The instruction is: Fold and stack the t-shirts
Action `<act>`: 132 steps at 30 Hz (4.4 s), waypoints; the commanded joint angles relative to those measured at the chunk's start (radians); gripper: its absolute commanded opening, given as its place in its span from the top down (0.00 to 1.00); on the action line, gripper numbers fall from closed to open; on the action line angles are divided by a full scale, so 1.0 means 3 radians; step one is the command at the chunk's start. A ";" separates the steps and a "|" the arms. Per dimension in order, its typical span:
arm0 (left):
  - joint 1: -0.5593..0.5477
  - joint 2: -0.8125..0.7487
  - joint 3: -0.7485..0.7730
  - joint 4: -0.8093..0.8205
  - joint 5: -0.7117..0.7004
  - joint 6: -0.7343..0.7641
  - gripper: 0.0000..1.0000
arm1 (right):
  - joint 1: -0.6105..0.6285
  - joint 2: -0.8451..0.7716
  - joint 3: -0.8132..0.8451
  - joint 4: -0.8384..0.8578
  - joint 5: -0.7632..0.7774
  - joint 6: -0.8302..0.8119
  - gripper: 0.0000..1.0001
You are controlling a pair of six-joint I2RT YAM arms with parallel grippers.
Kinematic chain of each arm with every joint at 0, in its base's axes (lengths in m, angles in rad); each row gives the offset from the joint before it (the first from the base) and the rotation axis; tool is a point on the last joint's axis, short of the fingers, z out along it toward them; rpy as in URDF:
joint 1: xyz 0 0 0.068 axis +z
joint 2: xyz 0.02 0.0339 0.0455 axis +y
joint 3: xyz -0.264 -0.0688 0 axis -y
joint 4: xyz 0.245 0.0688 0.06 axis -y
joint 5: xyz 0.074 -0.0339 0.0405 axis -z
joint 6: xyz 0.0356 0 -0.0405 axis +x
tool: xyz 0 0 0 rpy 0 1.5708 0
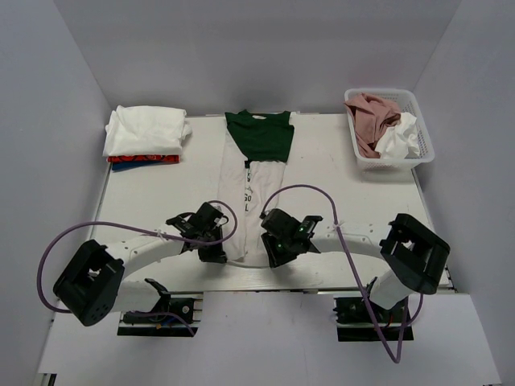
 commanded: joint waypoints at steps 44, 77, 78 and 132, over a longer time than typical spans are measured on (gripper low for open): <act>0.0712 0.2062 0.3156 0.0269 -0.1087 0.0888 1.00 | -0.1397 0.1631 0.2782 -0.0059 0.0862 -0.0661 1.00; 0.1311 0.1653 0.1843 0.0458 -0.0203 0.0756 0.21 | -0.1581 0.0952 0.0998 0.1117 -0.0611 0.0428 0.10; 0.1341 0.1653 0.1843 0.0458 -0.0146 0.0756 0.24 | -0.1591 0.0962 0.0978 0.1122 -0.0606 0.0469 0.10; 0.1336 0.1059 0.2685 0.0152 0.0028 0.0520 1.00 | -0.1974 0.0133 0.1555 0.0114 -0.0933 -0.0190 1.00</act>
